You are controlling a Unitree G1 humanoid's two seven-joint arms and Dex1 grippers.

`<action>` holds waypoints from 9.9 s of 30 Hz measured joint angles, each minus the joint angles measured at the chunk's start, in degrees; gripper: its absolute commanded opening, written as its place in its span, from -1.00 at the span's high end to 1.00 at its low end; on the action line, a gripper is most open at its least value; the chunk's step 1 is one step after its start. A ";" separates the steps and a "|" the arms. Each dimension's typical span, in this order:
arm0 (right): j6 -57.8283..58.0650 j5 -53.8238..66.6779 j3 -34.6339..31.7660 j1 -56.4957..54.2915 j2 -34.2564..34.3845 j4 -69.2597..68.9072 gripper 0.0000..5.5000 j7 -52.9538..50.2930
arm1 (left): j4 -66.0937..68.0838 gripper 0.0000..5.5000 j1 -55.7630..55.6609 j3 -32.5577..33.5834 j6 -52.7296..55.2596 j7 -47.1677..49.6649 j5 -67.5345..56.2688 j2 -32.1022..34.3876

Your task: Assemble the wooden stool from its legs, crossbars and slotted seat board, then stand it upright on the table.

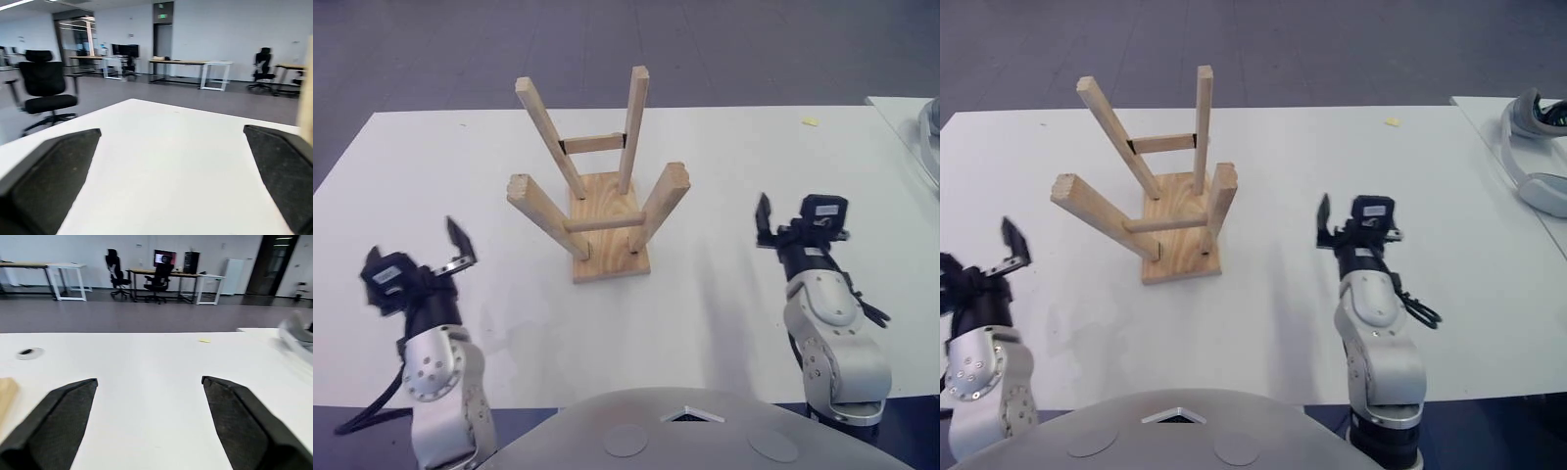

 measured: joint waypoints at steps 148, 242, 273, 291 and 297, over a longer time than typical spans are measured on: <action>-10.86 40.05 -6.83 -25.18 -15.37 22.75 -0.46 -5.65 | 37.47 -0.96 -69.70 15.99 12.20 4.84 -71.45 16.36; -43.80 -16.18 8.60 -36.64 -16.01 82.99 -0.46 43.26 | 45.11 -0.96 -19.44 -5.77 5.90 -39.33 -10.76 43.85; -31.30 -12.32 6.94 -21.52 -25.50 57.17 -0.46 50.36 | 46.48 -0.96 -32.42 -6.47 -0.10 -39.22 -1.99 33.30; -29.98 -15.09 9.06 -12.29 -33.77 40.44 -0.46 54.36 | 49.91 -0.96 -24.27 -12.03 -14.96 -43.51 8.67 42.84; -28.54 -14.78 8.40 -9.67 -33.37 38.47 -0.46 51.95 | 48.57 -0.96 -23.36 -12.99 -15.39 -44.46 8.31 42.81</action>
